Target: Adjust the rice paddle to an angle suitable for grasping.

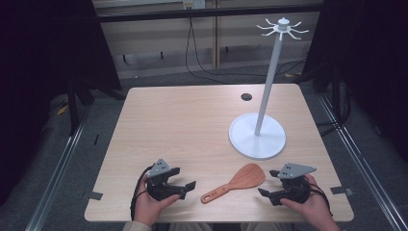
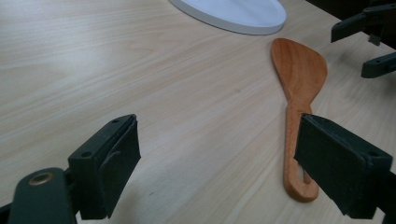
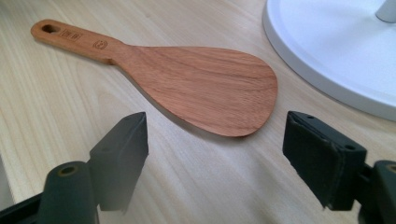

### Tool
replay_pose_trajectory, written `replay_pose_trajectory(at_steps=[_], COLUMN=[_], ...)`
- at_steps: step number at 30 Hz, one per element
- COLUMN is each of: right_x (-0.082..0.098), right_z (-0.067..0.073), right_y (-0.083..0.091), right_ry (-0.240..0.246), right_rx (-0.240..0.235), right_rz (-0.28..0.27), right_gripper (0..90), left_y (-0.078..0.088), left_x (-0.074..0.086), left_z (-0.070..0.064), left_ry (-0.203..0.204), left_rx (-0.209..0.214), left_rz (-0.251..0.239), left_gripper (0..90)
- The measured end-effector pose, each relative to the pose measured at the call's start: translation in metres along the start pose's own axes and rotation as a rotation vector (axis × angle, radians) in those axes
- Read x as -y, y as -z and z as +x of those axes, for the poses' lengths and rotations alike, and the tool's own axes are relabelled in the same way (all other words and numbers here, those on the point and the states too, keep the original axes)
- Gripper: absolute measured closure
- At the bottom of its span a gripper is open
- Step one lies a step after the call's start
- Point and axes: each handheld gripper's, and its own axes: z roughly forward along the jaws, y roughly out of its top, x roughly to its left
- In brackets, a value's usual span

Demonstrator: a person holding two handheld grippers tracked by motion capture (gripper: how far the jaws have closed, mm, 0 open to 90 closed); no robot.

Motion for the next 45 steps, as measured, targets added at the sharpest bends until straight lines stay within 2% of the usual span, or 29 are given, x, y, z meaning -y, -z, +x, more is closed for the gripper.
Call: replay_pose_trajectory(at_steps=[3,5,10,13,14,16,18,22,24,29,32,36,39,40,41,43,45], right_x=[0.001,0.001,0.001,0.003,0.004,0.005,0.006,0.009,0.010,0.014,0.014,0.012,0.011,0.011,0.011,0.011,0.011], right_z=[-0.003,-0.005,-0.008,-0.009,-0.009,-0.010,-0.011,-0.014,-0.015,-0.016,-0.016,-0.015,-0.015,-0.014,-0.014,-0.014,-0.014], right_y=[0.001,0.000,-0.001,-0.001,0.000,0.002,0.005,0.010,0.012,0.017,0.019,0.020,0.020,0.019,0.018,0.018,0.018], right_ry=[-0.019,-0.024,-0.045,-0.060,-0.064,-0.070,-0.084,-0.103,-0.111,-0.123,-0.132,-0.129,-0.135,-0.133,-0.132,-0.129,-0.126], right_rx=[0.006,0.005,0.017,0.018,0.021,0.026,0.029,0.045,0.052,0.070,0.074,0.082,0.079,0.078,0.077,0.078,0.078], right_rz=[-0.005,-0.002,-0.008,0.001,0.003,-0.002,-0.016,-0.028,-0.033,-0.037,-0.042,-0.052,-0.052,-0.050,-0.047,-0.042,-0.042], right_gripper=[20.6,19.7,13.9,11.1,11.0,11.0,10.9,9.5,8.2,7.1,7.1,7.0,7.0,7.0,7.0,7.0,7.0], left_y=[-0.002,-0.003,0.000,0.000,0.000,0.001,0.001,-0.004,-0.012,-0.026,-0.034,-0.042,-0.044,-0.044,-0.044,-0.043,-0.042], left_x=[-0.001,0.000,0.000,-0.002,-0.003,-0.004,-0.006,-0.006,-0.005,-0.005,0.000,0.005,0.006,0.006,0.006,0.005,0.004], left_z=[-0.006,-0.008,-0.013,-0.016,-0.018,-0.021,-0.025,-0.031,-0.040,-0.053,-0.060,-0.062,-0.058,-0.056,-0.056,-0.049,-0.044], left_ry=[-0.020,-0.032,-0.047,-0.061,-0.067,-0.050,-0.063,-0.071,-0.102,-0.134,-0.149,-0.172,-0.158,-0.156,-0.156,-0.125,-0.117], left_rx=[0.030,0.050,0.110,0.120,0.134,0.154,0.154,0.169,0.184,0.229,0.251,0.239,0.234,0.213,0.213,0.186,0.161], left_rz=[0.009,0.014,0.031,0.033,0.049,0.074,0.084,0.105,0.142,0.179,0.224,0.278,0.267,0.256,0.256,0.244,0.234], left_gripper=[17.2,22.7,48.0,62.5,70.1,82.1,89.9,90.0,90.0,90.0,90.0,90.0,90.0,90.0,90.0,90.0,90.0])
